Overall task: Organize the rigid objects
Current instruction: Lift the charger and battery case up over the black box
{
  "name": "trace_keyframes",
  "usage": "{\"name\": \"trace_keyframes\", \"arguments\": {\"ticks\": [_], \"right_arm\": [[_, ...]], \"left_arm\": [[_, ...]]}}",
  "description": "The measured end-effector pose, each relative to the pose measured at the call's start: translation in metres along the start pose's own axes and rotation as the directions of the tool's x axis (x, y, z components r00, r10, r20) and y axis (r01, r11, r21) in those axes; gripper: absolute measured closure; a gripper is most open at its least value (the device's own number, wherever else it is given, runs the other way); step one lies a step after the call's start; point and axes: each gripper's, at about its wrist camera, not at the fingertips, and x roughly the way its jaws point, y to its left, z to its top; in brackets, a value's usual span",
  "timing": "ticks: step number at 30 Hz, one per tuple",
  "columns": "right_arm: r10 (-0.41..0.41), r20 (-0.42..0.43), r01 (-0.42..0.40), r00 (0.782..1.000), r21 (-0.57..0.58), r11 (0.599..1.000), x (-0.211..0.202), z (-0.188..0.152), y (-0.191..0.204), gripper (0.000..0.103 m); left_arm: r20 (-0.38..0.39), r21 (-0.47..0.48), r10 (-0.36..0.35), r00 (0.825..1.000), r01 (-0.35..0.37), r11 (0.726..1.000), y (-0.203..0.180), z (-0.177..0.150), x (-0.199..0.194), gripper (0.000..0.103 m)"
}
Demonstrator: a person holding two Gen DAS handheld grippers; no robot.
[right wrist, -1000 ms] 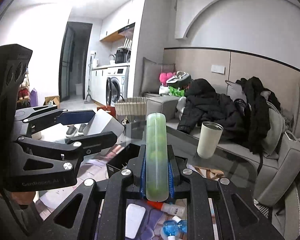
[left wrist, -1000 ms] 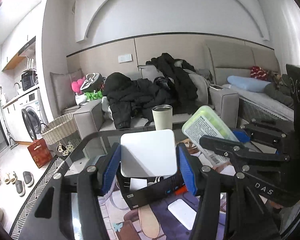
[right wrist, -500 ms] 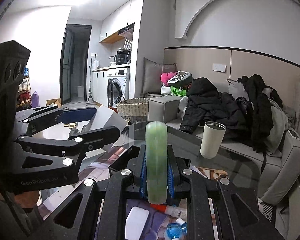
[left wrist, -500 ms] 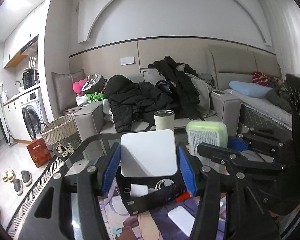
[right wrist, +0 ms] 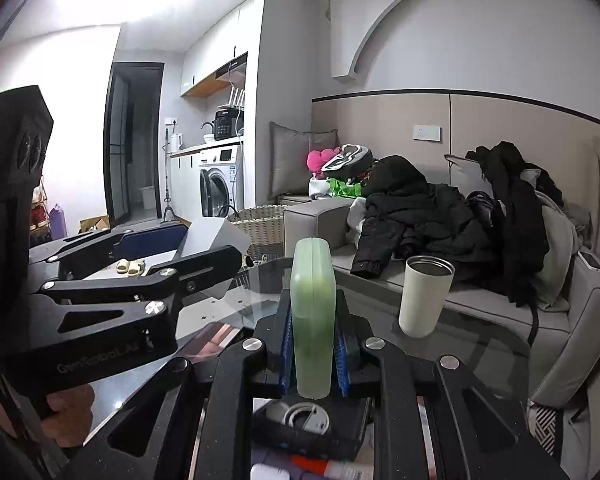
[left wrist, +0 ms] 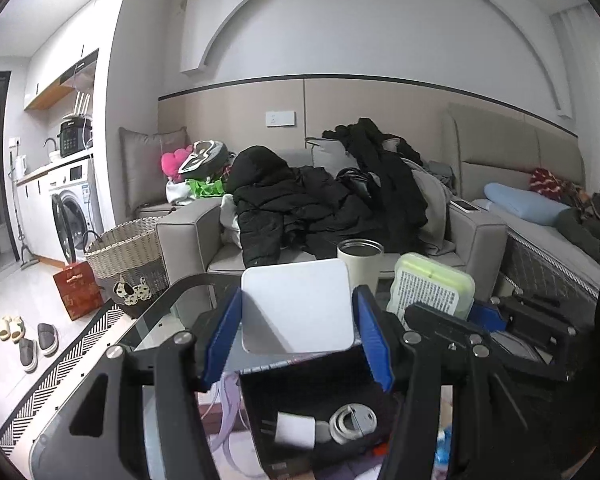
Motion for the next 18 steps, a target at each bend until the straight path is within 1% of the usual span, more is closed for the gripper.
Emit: {"name": "trace_keyframes", "arguments": {"ticks": [2,5,8,14,18], "right_arm": [[-0.004,0.002,0.004,1.000,0.002,1.000,0.011,0.002,-0.001,0.086],[-0.009,-0.006,0.009,1.000,0.010,1.000,0.028,0.004,-0.003,0.086],[-0.020,-0.017,0.020,1.000,0.019,1.000,0.041,0.003,-0.008,0.086],[-0.018,-0.037,0.019,0.999,0.030,0.999,0.052,0.001,-0.014,0.086],[-0.022,-0.048,0.024,0.999,0.034,0.999,0.054,-0.002,-0.018,0.086]], "left_arm": [[0.000,-0.015,0.009,1.000,-0.009,1.000,0.004,0.002,0.010,0.047],[-0.021,-0.045,0.009,1.000,-0.010,0.999,0.009,0.003,0.023,0.047],[-0.036,-0.039,0.014,0.999,-0.015,0.999,0.009,0.002,0.032,0.047],[-0.054,-0.036,0.011,0.998,-0.013,0.999,0.010,-0.002,0.037,0.047],[-0.076,-0.052,-0.007,0.997,0.003,0.999,0.012,0.000,0.040,0.047]]}}
